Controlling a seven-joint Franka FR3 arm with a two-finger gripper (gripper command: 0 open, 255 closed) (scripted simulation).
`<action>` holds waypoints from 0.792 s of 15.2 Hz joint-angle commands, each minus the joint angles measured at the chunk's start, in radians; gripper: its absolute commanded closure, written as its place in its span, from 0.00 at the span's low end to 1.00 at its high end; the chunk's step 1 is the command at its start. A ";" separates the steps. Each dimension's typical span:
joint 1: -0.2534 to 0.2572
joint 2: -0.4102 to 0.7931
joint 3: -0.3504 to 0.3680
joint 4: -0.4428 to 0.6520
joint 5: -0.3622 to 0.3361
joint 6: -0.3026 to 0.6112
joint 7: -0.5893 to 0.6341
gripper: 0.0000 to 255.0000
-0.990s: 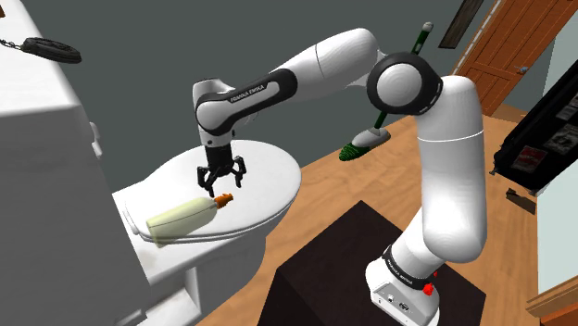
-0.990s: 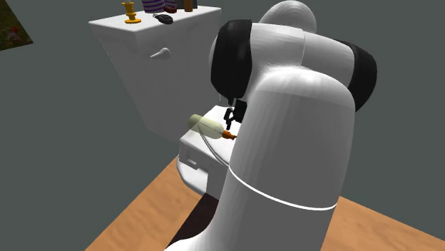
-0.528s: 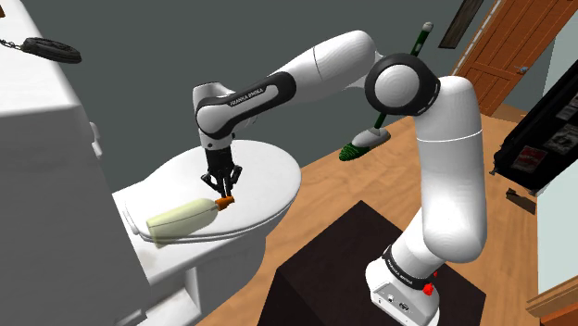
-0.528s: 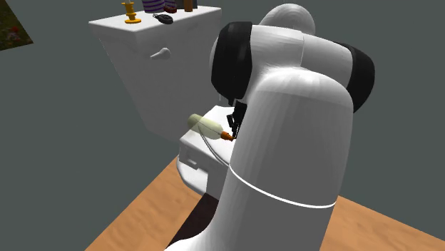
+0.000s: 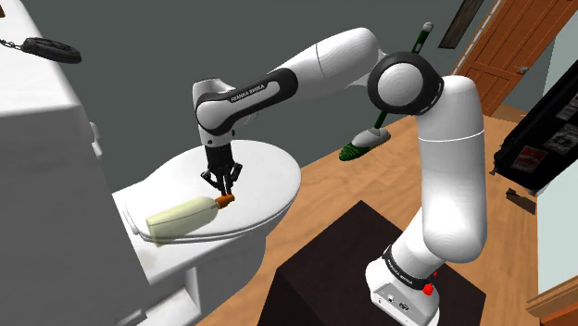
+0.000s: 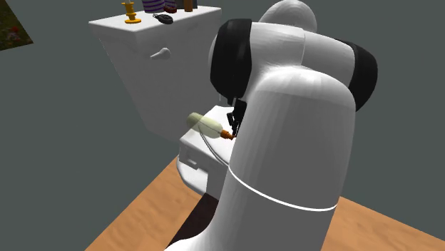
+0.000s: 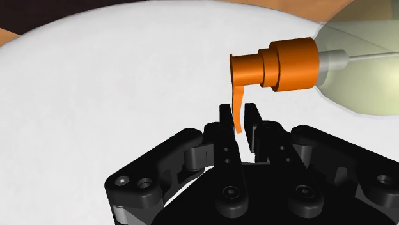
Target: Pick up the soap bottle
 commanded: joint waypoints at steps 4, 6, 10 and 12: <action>-0.005 -0.038 0.006 0.012 0.008 -0.048 0.001 1.00; -0.007 -0.052 0.008 0.018 0.011 -0.068 0.002 1.00; -0.010 -0.079 0.012 0.033 0.018 -0.110 0.004 1.00; -0.011 -0.091 0.014 0.042 0.020 -0.131 0.005 1.00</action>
